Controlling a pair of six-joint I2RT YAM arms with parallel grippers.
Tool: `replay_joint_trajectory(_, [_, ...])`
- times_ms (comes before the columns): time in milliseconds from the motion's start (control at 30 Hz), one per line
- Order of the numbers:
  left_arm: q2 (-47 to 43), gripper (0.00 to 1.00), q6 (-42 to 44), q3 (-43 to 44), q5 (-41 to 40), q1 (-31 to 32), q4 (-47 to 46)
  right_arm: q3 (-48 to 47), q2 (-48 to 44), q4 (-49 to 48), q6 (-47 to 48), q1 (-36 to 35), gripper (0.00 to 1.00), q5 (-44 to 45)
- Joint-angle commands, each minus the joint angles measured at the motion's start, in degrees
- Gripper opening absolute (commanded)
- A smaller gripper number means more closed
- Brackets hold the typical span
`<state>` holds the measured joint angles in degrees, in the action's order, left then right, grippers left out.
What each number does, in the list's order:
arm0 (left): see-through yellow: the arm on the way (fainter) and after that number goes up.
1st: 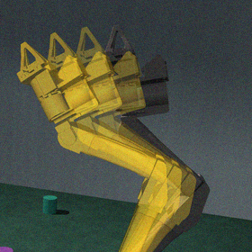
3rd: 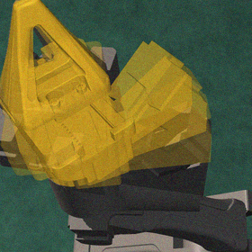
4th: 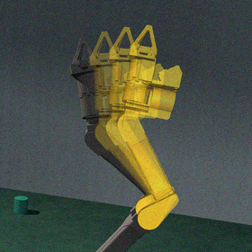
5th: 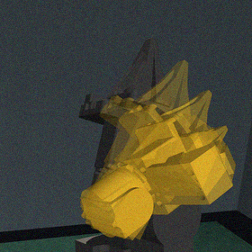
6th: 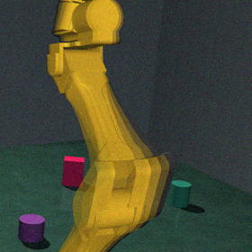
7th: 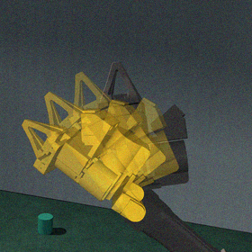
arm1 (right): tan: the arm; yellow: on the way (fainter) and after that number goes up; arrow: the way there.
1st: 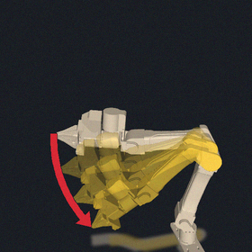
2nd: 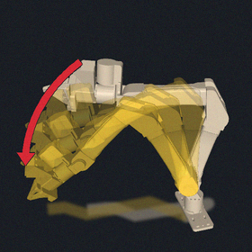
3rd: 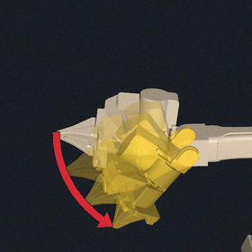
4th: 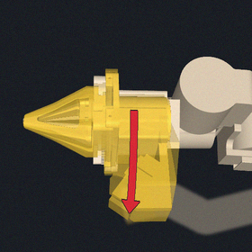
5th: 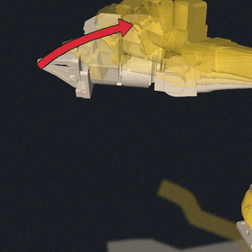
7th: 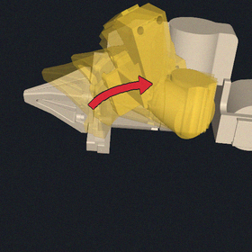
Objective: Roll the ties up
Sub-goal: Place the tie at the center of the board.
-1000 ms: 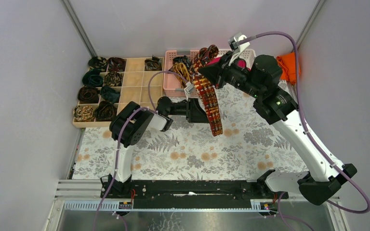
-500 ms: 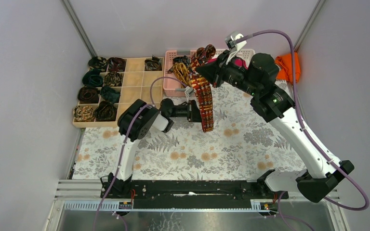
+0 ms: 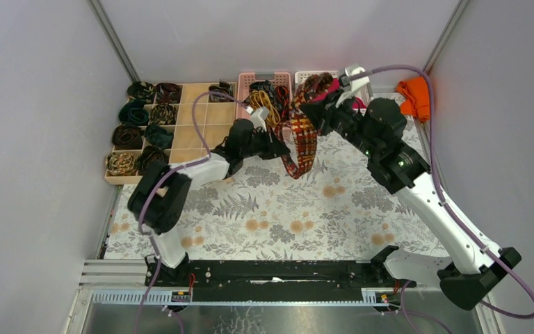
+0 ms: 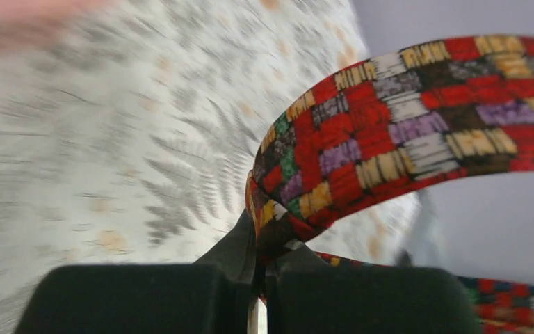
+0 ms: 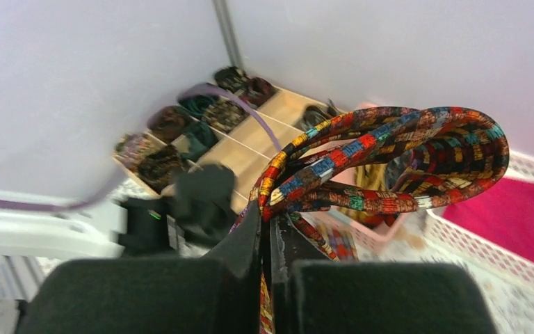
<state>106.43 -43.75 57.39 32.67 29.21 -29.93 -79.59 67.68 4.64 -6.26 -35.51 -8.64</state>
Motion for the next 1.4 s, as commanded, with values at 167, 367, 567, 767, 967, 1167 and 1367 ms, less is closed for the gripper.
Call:
replay_joint_trajectory(167, [-10.4,0.00,15.4,6.2,-40.9,0.0,38.8,16.6,-6.4,-8.0,1.6,-0.2,0.00,16.5])
replay_joint_trajectory(367, [-11.1,0.00,14.2,8.6,-53.5,-0.2,44.7,26.2,-7.6,-11.4,0.4,-0.2,0.00,22.7])
replay_joint_trajectory(567, [-12.1,0.00,14.5,15.7,-58.8,-0.2,50.1,32.0,-7.0,-9.5,-3.2,-0.2,0.00,27.1])
replay_joint_trajectory(767, [-11.2,0.00,19.2,29.8,-59.8,2.2,51.6,37.1,-7.4,-10.6,-6.2,-0.2,0.00,28.3])
replay_joint_trajectory(967, [-7.3,0.00,26.5,46.6,-61.6,7.8,50.9,37.4,-5.8,-10.6,-8.6,-0.2,0.00,23.4])
replay_joint_trajectory(1167, [-4.2,0.00,32.7,55.4,-63.6,12.8,51.0,36.8,-3.9,-11.8,-9.2,-0.2,0.12,22.2])
replay_joint_trajectory(1367, [-2.3,0.00,37.6,59.9,-68.4,16.5,51.4,35.2,-0.9,-9.8,-8.9,-0.2,0.47,22.5])
